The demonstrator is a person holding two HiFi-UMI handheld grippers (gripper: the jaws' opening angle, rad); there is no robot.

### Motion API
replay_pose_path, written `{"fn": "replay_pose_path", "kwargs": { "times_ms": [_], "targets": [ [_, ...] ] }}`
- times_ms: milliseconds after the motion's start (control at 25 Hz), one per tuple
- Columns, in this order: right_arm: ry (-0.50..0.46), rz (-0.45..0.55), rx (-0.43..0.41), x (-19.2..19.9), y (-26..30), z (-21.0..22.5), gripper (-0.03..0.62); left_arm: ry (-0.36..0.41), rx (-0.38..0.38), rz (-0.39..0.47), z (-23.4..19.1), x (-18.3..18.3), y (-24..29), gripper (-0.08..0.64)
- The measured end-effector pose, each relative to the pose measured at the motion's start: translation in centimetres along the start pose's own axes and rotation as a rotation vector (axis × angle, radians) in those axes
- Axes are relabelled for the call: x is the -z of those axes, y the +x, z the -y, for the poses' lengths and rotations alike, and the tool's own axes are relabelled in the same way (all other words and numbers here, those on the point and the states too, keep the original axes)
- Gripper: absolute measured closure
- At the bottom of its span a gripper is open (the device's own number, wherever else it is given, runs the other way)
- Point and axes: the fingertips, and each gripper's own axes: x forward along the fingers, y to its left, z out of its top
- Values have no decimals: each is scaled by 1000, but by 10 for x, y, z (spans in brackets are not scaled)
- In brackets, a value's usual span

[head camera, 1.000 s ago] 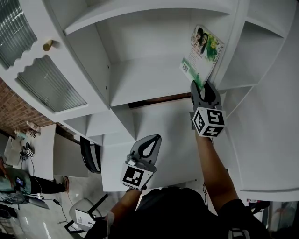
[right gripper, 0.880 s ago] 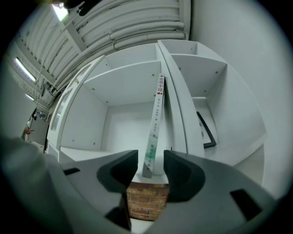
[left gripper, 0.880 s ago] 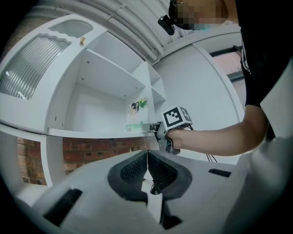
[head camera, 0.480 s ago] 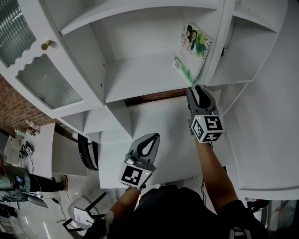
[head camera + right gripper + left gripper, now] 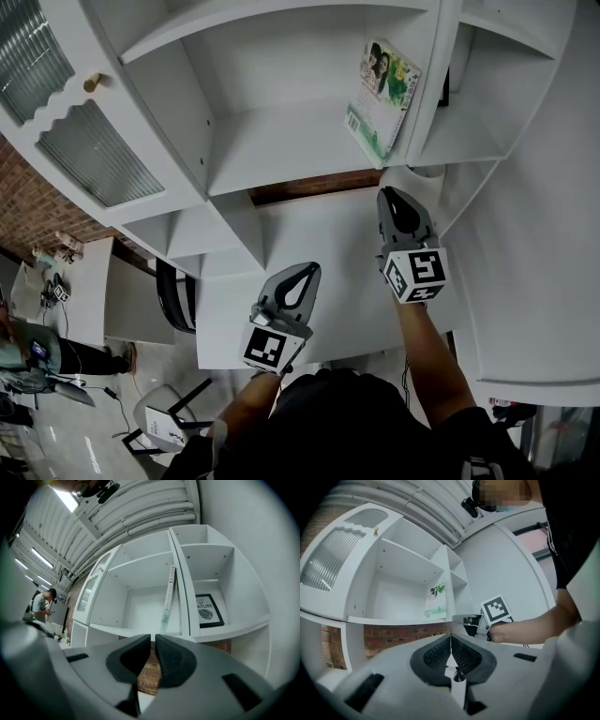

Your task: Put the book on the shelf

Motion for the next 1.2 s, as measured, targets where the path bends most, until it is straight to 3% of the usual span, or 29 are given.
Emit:
{"fn": "replay_pose_path", "kwargs": {
  "times_ms": [440, 1200],
  "targets": [
    [32, -26, -109, 23, -33, -38, 545, 24, -33, -11, 18, 10, 1, 541],
    [109, -111, -211, 72, -99, -77, 544, 1, -82, -63, 38, 31, -19, 541]
  ]
}}
